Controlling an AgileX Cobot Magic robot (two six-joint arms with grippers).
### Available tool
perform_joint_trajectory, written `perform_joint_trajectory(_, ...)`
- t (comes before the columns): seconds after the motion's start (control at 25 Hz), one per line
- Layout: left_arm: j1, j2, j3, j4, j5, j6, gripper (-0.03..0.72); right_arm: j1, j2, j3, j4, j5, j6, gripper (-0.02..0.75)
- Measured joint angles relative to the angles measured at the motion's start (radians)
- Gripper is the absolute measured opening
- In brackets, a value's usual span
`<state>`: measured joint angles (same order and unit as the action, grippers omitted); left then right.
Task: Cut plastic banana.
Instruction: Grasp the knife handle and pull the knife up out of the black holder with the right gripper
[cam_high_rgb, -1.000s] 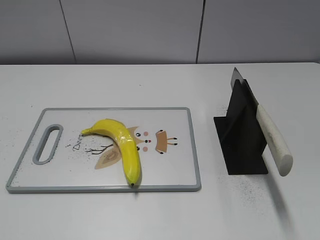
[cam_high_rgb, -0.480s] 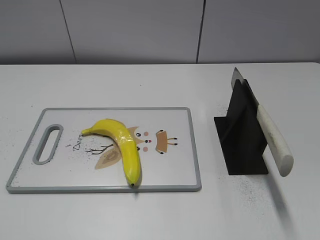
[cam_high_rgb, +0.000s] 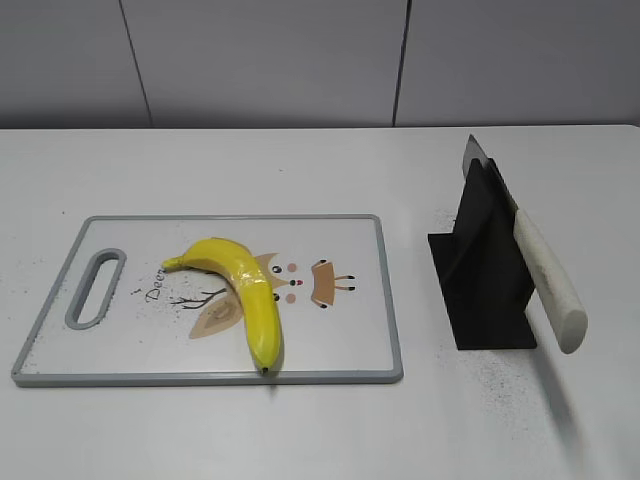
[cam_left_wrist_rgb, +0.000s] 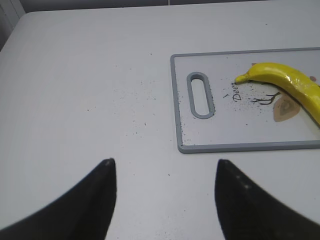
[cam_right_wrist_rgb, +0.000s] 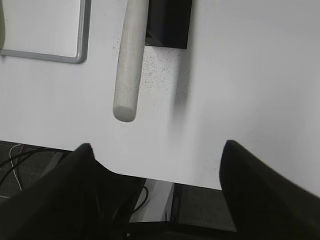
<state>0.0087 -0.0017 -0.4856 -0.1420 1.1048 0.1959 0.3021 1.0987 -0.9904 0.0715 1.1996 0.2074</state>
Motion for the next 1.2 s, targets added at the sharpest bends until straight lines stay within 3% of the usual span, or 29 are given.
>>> perform_joint_trajectory(0.24,0.000,0.000,0.000,0.000,0.000,0.000,0.583,0.000,0.198,-0.069,0.007,-0.006,0.006,0.584)
perform_joint_trajectory(0.52,0.000,0.000,0.000,0.000,0.000,0.000,0.583,0.012,0.384,-0.100,0.106,-0.036,-0.001,0.584)
perform_joint_trajectory(0.88,0.000,0.000,0.000,0.000,-0.001,0.000,0.583,0.023,0.544,-0.101,0.106,-0.048,0.003,0.572)
perform_joint_trajectory(1.0,0.000,0.000,0.000,0.000,-0.001,0.000,0.583,0.023,0.551,-0.101,0.106,-0.048,0.019,0.489)
perform_joint_trajectory(1.12,0.000,0.000,0.000,0.000,-0.002,0.000,0.583,0.023,0.554,-0.101,0.105,-0.047,0.033,0.276)
perform_joint_trajectory(1.16,0.000,0.000,0.000,0.000,-0.002,0.000,0.583,0.023,0.555,-0.101,0.106,-0.047,0.037,0.172)
perform_joint_trajectory(1.2,0.000,0.000,0.000,0.000,-0.002,0.000,0.583,0.023,0.555,-0.101,0.103,-0.046,0.043,0.167)
